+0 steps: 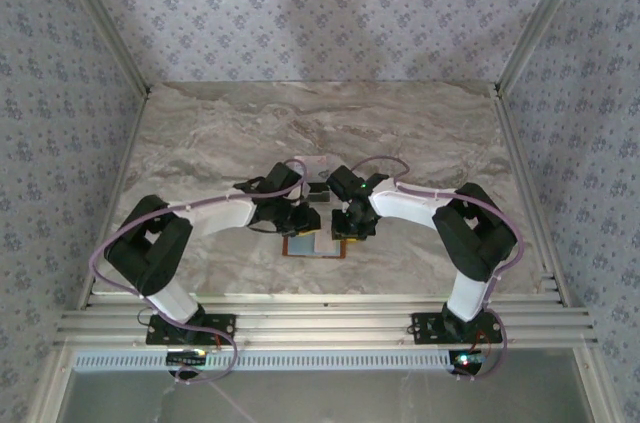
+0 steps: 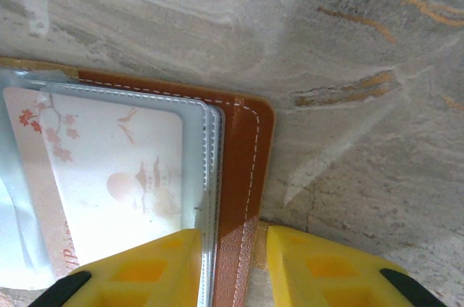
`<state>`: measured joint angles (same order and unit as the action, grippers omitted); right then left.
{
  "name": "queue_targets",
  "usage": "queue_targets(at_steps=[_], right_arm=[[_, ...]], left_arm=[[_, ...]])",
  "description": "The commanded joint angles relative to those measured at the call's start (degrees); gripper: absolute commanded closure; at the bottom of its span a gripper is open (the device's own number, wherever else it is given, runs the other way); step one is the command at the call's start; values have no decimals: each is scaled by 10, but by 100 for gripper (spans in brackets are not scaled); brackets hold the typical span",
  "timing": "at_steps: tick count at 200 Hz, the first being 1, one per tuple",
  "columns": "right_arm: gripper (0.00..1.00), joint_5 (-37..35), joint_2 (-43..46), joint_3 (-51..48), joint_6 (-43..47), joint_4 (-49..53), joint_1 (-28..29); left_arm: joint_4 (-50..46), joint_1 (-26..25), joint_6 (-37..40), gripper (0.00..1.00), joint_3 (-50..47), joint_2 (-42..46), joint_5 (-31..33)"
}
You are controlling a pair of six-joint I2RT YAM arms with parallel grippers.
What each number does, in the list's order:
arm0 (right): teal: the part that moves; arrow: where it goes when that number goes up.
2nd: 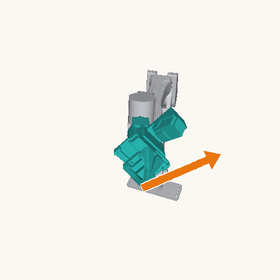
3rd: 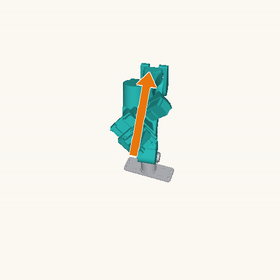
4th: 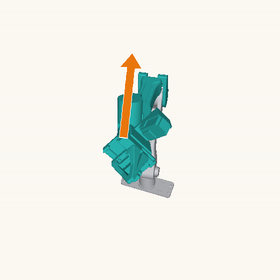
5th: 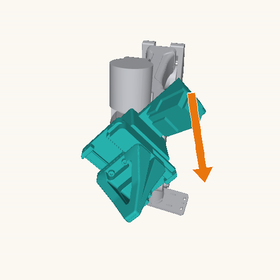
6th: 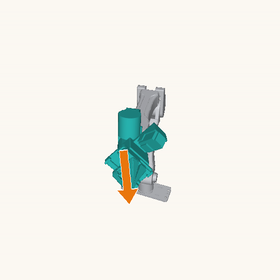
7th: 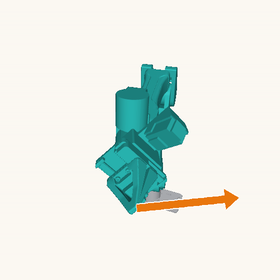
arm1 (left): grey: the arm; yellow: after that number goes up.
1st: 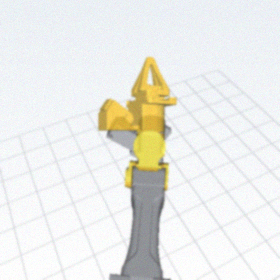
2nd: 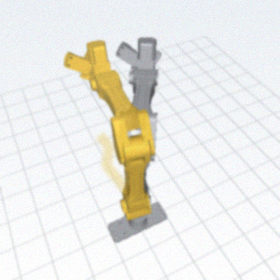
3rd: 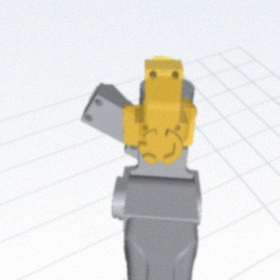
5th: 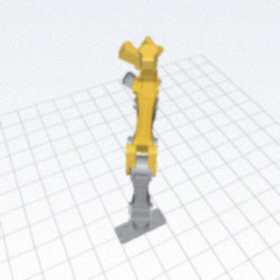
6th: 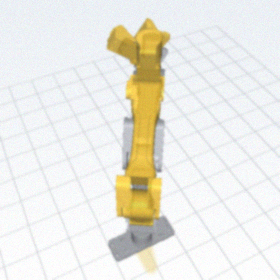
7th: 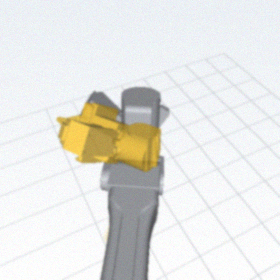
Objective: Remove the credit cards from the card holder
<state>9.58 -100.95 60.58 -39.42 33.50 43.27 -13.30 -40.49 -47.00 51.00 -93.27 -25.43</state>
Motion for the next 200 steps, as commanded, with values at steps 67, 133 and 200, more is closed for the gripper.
queue_targets(at_steps=[67,133,200], right_arm=[[68,-21,1,0,8,45,-3],[68,-23,0,6,8,47,-1],[69,-24,-1,6,7,48,0]], left_arm=[[-25,2,24,74,27,-58,2],[10,2,20,79,14,-72,-26],[-10,3,28,80,16,-89,-17]])
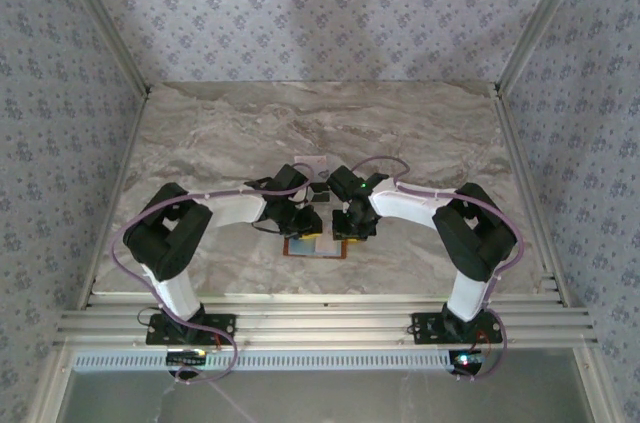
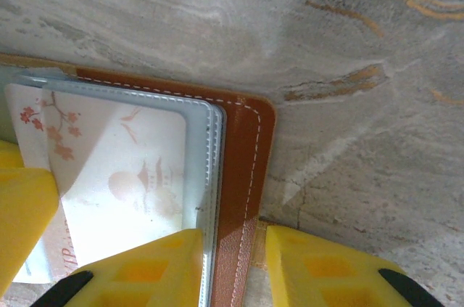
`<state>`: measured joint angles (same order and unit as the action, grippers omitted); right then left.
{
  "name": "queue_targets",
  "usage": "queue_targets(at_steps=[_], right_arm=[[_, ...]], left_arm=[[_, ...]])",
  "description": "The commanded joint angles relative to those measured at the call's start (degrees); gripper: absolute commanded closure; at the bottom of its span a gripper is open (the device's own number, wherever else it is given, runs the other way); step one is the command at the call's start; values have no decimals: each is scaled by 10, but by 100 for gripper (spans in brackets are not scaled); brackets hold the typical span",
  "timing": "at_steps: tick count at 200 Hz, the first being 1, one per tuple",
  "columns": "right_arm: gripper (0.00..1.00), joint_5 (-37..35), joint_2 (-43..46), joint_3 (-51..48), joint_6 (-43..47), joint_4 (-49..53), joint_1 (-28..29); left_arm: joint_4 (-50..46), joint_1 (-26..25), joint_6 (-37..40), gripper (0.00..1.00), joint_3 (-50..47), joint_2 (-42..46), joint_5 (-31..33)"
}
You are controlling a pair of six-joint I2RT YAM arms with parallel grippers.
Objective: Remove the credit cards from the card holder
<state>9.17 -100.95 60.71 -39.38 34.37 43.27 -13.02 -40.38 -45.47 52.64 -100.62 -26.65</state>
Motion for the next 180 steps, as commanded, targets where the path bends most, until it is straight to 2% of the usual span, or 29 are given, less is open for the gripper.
queue_targets(at_steps=[1,84,180], right_arm=[[69,-20,-1,5,7,40,0],[69,-20,0,1,4,40,1],[70,-24,3,-5,-1,38,-2]], left_arm=[[-12,2,12,80,-1,-16,-5],[-4,5,18,93,-10,1,-11],[-77,22,59,96,-11,87,16]])
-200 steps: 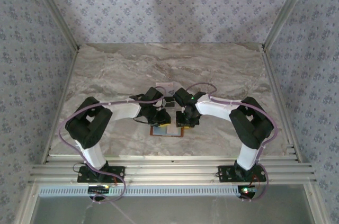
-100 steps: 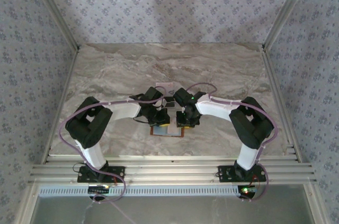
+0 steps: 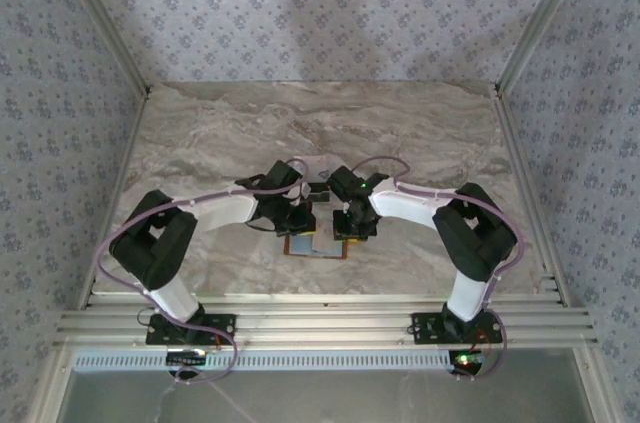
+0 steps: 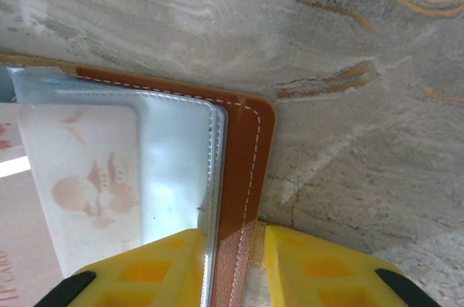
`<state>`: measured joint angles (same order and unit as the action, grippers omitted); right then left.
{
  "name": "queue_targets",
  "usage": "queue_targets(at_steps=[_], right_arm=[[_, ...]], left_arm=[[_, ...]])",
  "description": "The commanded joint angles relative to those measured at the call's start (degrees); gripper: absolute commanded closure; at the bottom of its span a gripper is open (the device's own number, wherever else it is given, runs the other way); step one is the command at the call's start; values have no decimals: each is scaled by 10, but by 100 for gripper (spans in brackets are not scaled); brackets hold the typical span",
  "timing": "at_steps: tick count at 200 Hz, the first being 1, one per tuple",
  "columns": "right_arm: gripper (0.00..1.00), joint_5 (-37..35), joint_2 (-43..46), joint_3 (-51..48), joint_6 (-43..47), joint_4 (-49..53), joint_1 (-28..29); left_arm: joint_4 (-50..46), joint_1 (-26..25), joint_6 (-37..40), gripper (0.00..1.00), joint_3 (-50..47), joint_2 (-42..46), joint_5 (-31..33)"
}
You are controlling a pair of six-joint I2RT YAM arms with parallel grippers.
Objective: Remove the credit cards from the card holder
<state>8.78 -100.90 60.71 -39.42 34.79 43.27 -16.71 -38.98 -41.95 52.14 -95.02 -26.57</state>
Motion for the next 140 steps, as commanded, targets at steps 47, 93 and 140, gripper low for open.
queue_targets(at_steps=[47,93,140], right_arm=[[70,-20,9,-6,-1,33,-2],[70,-22,25,0,0,39,-2],[66,-12,64,2,-3,45,-6]], left_arm=[[-106,10,62,98,27,60,45],[-162,11,110,99,63,93,65],[-245,11,228,100,119,97,127]])
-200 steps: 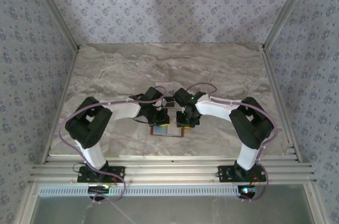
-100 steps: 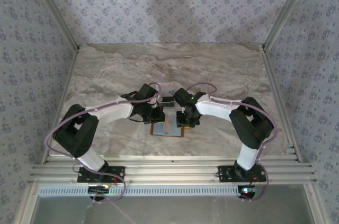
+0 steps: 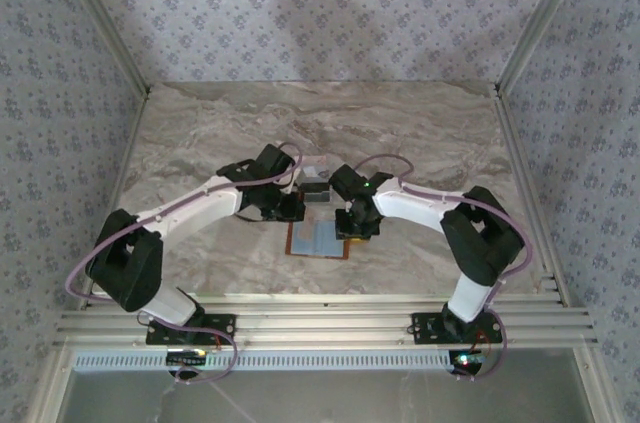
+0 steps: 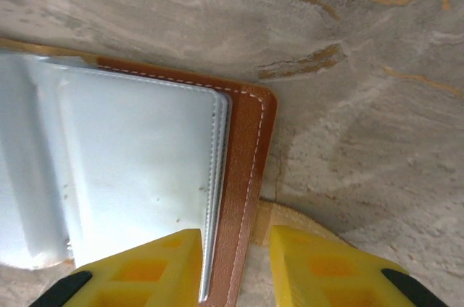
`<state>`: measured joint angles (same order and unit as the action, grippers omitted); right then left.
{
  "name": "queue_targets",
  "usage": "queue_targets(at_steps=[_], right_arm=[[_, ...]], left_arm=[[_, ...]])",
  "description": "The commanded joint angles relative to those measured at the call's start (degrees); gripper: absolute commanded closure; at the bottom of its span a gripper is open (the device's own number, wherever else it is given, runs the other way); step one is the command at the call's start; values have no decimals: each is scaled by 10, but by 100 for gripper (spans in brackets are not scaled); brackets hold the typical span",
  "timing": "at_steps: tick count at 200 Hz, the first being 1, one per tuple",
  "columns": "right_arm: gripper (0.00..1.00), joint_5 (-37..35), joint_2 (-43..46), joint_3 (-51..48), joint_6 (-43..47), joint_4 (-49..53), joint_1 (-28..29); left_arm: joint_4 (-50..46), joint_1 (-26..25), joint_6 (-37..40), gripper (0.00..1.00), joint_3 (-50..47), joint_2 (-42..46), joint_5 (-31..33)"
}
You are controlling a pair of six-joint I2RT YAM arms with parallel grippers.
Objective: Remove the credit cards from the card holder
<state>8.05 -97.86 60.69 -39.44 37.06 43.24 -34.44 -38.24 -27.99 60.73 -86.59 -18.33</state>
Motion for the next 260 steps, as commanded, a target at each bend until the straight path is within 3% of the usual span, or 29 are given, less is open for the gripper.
queue_targets(at_steps=[1,20,51,97,140,196,260], right_arm=[[66,-4,34,2,-3,22,-5],[66,-1,55,6,-3,28,-10],[65,-6,81,10,3,42,-21],[65,-14,118,-10,14,56,-51],[66,-13,140,-27,21,59,-69],[66,-11,147,-45,20,53,-80],[66,-6,155,-61,17,48,-92]], left_arm=[[-69,3,91,100,34,13,46],[-80,3,147,100,55,10,82],[-96,3,266,100,109,-2,86],[-148,3,523,100,183,-38,68],[-200,5,712,100,266,-91,70],[-254,19,817,100,402,-193,83],[-340,58,860,100,596,-315,77]])
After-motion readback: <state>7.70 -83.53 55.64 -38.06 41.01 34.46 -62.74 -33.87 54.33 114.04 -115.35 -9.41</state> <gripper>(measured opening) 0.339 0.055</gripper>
